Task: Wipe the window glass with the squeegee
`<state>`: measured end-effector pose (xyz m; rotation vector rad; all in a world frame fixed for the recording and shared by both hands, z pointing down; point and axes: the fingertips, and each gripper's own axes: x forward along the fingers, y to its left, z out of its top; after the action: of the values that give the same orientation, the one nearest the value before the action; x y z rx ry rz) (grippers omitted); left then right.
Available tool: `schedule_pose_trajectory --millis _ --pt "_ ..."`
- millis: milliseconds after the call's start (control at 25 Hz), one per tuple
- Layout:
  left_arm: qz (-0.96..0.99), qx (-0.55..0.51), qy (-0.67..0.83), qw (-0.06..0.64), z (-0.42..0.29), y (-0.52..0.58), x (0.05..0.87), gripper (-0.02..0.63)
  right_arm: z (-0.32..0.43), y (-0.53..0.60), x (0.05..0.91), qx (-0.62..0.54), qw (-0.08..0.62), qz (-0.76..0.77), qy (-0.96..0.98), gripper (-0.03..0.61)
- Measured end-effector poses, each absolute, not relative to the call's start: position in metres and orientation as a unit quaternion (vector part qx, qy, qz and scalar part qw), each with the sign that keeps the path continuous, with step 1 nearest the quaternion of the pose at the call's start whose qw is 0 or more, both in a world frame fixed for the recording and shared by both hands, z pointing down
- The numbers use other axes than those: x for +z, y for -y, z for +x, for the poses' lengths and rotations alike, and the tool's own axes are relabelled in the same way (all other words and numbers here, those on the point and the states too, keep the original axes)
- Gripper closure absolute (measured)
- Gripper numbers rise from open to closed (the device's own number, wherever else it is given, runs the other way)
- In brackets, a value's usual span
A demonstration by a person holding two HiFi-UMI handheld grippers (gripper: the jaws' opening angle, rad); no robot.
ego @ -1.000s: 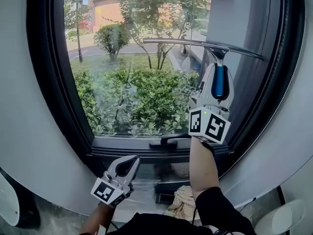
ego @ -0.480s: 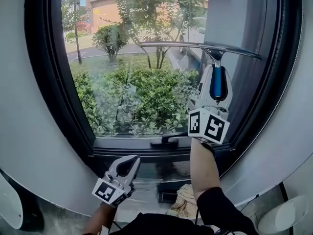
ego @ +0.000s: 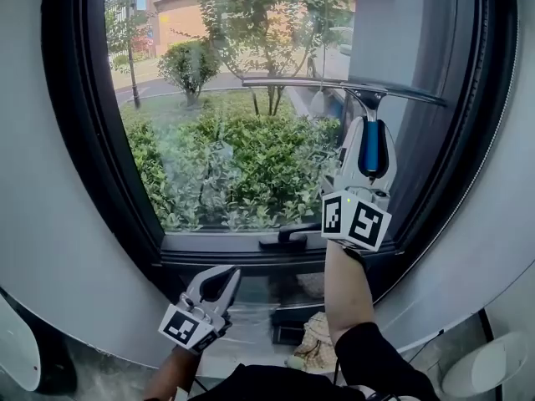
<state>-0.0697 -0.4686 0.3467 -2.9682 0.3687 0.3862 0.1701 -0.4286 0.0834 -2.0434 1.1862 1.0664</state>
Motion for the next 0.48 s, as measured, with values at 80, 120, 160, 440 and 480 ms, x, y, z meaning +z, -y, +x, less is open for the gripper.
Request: schedule_pose_trajectory --millis 80,120,160,440,480 --pt "-0.982 0.128 -0.12 0.064 -0.069 0.468 0.346 0.614 0.17 0.428 0.086 0.396 0.27 -0.759 -0.44 0.446" --pt "-0.983 0.127 -0.119 0.064 -0.069 0.468 0.346 0.614 0.17 0.428 0.087 0.396 0.269 -0.76 -0.44 0.446" --pt "-0.983 0.126 -0.118 0.064 -0.068 0.467 0.346 0.614 0.17 0.428 0.088 0.395 0.267 -0.76 -0.441 0.446" --pt "-0.984 0.119 -0.115 0.062 -0.069 0.463 0.353 0.614 0.168 0.428 0.101 0.386 0.266 -0.765 -0.441 0.445" --pt "-0.985 0.117 -0.115 0.061 -0.069 0.464 0.354 0.614 0.168 0.428 0.102 0.385 0.267 -0.766 -0.441 0.446"
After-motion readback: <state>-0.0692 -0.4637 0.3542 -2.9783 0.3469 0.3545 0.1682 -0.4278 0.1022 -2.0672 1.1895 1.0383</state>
